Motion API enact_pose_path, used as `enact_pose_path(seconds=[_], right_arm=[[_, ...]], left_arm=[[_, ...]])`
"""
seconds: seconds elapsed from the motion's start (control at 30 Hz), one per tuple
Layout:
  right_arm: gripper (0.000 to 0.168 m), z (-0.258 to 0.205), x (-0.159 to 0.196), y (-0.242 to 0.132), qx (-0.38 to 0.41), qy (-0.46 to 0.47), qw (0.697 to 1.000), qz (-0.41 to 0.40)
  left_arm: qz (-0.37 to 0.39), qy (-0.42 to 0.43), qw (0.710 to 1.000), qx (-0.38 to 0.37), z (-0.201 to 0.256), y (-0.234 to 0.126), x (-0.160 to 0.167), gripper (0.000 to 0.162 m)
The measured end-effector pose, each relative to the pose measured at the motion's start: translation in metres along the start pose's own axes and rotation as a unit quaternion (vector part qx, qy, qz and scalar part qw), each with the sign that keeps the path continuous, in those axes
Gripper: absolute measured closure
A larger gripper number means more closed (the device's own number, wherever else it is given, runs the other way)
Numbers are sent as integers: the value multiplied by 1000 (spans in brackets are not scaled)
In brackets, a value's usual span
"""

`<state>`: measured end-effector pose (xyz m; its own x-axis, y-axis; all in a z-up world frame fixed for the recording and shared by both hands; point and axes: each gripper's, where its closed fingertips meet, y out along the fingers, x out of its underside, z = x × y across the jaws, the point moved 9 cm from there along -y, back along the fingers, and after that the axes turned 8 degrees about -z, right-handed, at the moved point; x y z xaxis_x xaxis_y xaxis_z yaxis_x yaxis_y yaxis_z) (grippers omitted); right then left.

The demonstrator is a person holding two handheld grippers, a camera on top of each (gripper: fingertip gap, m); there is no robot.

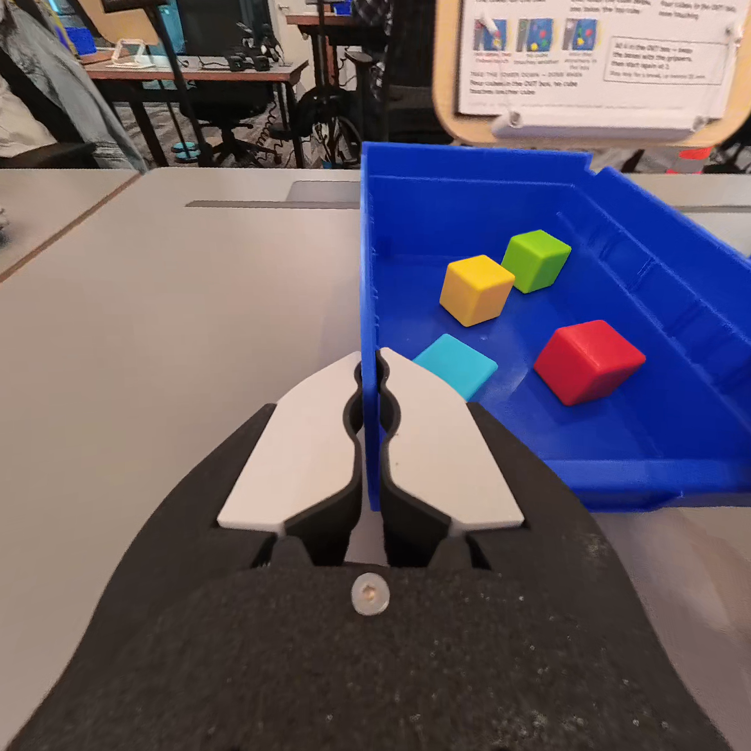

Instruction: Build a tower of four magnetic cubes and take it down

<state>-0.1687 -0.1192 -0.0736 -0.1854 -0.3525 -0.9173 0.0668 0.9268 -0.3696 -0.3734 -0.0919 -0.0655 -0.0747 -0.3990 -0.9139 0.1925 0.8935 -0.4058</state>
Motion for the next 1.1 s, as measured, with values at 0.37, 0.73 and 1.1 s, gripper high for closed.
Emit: enact_pose_path(seconds=[0.37, 0.73, 1.1], right_arm=[[165, -132, 2, 29, -46, -29, 999, 1], [164, -167, 16, 41, -30, -59, 998, -20], [142, -151, 16, 45, -87, -77, 993, -23]], left_arm=[[25, -6, 999, -47, -131, -4, -3, 161], [-9, -1, 1000, -4, -177, 18, 5, 161], [-1, -11, 1000, -18, -175, 25, 7, 141]])
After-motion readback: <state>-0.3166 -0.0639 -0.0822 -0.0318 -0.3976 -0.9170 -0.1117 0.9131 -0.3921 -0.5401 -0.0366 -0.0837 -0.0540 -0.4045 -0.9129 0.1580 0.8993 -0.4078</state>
